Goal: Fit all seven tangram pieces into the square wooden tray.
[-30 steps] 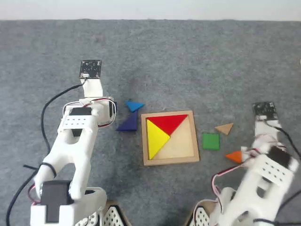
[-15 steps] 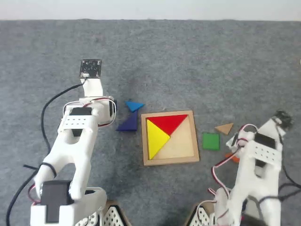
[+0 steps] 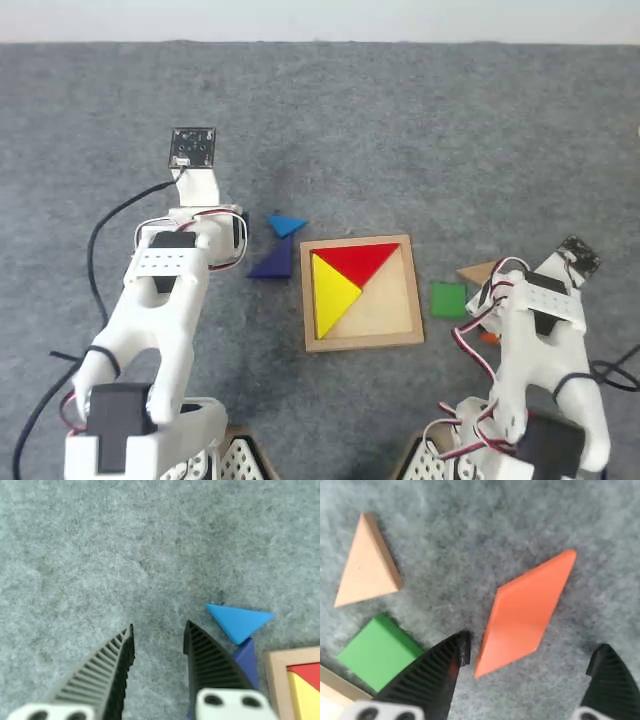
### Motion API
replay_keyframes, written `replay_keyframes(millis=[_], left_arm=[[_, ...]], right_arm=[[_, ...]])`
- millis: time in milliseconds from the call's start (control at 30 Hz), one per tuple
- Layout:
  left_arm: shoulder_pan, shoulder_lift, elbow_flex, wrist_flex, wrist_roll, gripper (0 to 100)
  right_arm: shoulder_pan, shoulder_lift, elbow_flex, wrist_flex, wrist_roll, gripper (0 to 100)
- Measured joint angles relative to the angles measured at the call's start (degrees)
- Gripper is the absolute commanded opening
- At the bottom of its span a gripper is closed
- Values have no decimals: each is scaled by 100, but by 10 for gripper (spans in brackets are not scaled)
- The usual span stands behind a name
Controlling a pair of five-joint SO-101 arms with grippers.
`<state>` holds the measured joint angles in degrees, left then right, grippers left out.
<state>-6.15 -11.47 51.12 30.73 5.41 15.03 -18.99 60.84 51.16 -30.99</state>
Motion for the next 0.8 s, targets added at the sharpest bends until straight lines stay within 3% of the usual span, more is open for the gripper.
replay_keyframes(millis=[67, 233, 333, 467, 800], left_arm=[[0, 0, 0, 0, 0, 160], [0, 0, 0, 0, 0, 160], [0, 0, 0, 0, 0, 160], [0, 0, 0, 0, 0, 160], [53, 0, 88, 0, 0, 160]], right_arm=[[132, 0, -9, 0, 0, 351], [378, 0, -18, -9, 9, 130], [484, -9, -18, 9, 369, 47], [519, -62, -18, 9, 879, 7], [563, -53, -26, 123, 2505, 23]])
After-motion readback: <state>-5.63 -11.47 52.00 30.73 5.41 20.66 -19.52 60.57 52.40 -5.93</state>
